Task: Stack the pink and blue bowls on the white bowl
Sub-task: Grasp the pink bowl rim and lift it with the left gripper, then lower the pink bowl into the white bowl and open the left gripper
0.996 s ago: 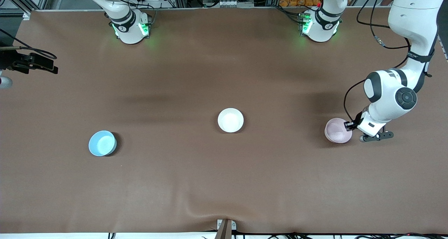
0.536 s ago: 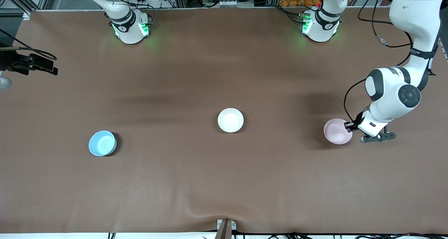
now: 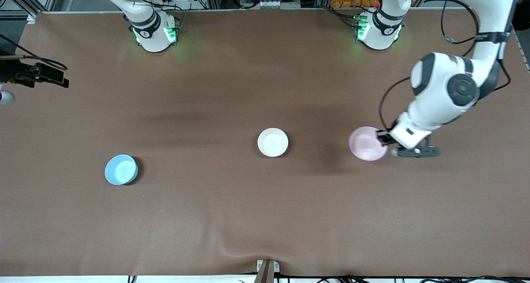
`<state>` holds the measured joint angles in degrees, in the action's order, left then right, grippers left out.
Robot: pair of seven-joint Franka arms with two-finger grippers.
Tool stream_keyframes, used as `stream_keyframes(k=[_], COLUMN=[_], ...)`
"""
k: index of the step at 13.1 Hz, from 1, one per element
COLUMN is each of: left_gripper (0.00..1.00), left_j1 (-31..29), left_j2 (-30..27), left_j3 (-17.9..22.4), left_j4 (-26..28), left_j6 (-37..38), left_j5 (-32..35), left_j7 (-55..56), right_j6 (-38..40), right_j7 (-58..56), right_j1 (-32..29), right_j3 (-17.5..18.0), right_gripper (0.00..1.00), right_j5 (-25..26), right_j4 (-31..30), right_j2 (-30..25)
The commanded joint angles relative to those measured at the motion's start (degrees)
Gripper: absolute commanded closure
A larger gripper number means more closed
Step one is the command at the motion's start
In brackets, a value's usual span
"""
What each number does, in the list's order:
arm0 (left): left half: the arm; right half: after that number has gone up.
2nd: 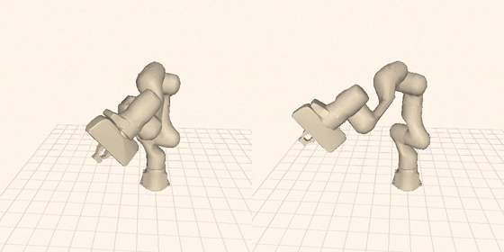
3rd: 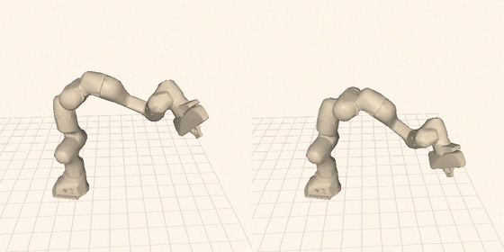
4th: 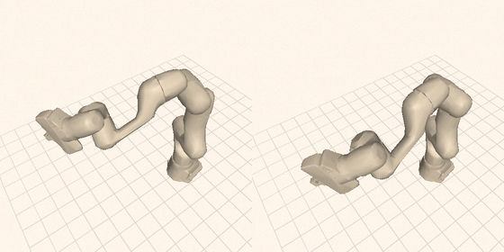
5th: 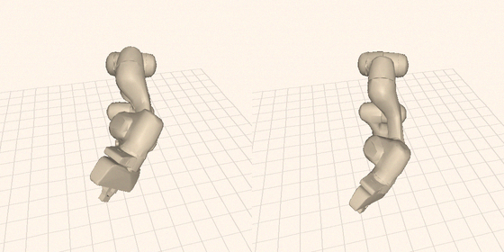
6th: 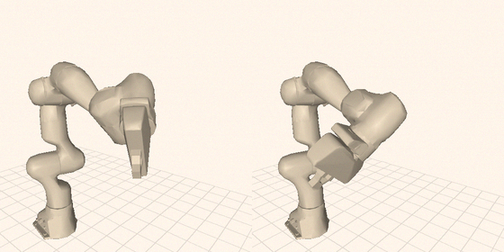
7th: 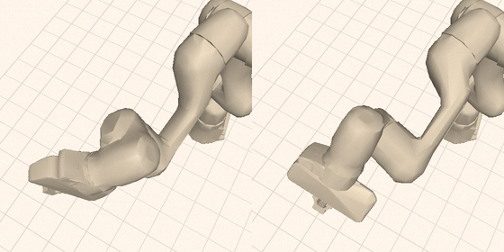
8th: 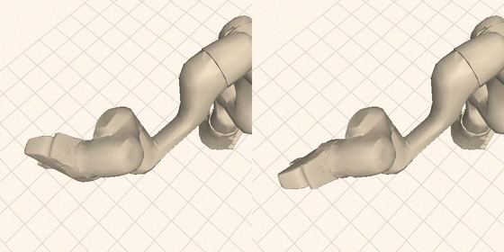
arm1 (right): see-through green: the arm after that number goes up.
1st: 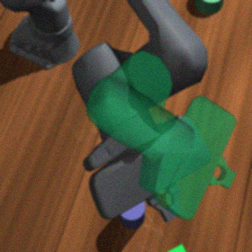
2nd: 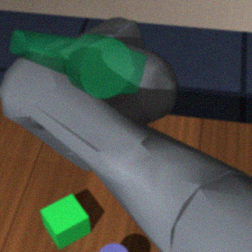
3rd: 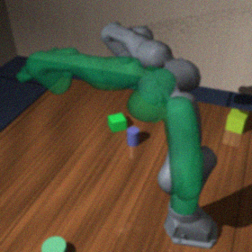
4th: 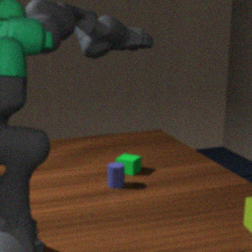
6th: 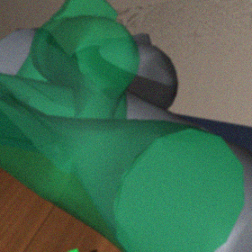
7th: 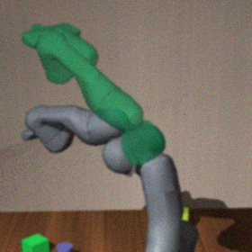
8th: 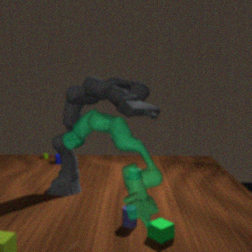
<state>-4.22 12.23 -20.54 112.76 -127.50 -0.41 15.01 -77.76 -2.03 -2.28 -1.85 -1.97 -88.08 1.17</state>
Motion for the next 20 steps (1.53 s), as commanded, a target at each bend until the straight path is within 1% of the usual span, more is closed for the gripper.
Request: stream_keyframes(k=[1,2,4,7,9,11,12,14,15,17,19,20], left_gripper=[1.0,1.0,1.0,1.0,1.0,1.0,1.0,1.0,1.0,1.0,1.0,1.0], left_j1=[0.5,1.8,6.8,13.2,15.2,15.7,16.2,18.4,19.1,20.7,21.4,21.2], left_j2=[2.3,3.1,5.6,11.5,16.0,18.1,19.1,21.2,22.1,24.2,25.0,24.9], left_j3=[-6.9,-8.2,-8.3,-7.9,-7.9,-7.9,-7.9,-7.7,-7.3,-6.0,-4.7,-4.7], left_j4=[-4.8,-6.1,-8.7,-13.4,-15.8,-15.7,-15.7,-15.8,-15.8,-15.8,-15.7,-15.6], left_j6=[2.0,2.0,2.0,1.8,1.4,0.2,-0.1,-3.1,-4.9,-7.0,-7.3,-7.3], left_j5=[-0.6,-0.6,-0.1,0.7,3.4,5.3,5.5,5.5,5.6,8.0,10.9,11.3], left_j7=[8.4,12.4,17.1,24.9,29.2,30.4,30.9,33.1,34.2,35.0,35.9,36.0], right_j6=[0.6,0.6,0.6,0.7,0.6,0.6,0.7,0.6,0.6,0.6,0.6,0.5], right_j7=[0.1,0.1,0.1,0.1,0.1,0.4,0.4,0.8,0.8,0.8,0.8,0.9], right_j1=[-0.3,-0.3,-0.1,0.0,0.2,0.2,0.2,0.3,0.4,0.4,0.4,0.7], right_j3=[0.1,0.1,0.1,0.1,0.2,0.2,0.2,0.2,0.2,0.2,0.3,0.3], right_gripper=[0.0,0.0,0.0,0.0,0.0,0.0,0.0,0.0,0.0,0.0,0.0,0.0], right_j5=[-0.1,-0.1,0.0,0.1,0.1,0.1,0.1,0.1,0.1,0.1,0.0,-0.1], right_j4=[-0.3,-0.3,-0.4,-0.4,-0.4,-0.4,-0.4,-0.4,-0.4,-0.5,-0.5,-0.4], right_j2=[-0.6,-0.6,-0.5,-0.5,-0.4,-0.3,-0.1,0.2,0.2,0.3,1.0,1.6])
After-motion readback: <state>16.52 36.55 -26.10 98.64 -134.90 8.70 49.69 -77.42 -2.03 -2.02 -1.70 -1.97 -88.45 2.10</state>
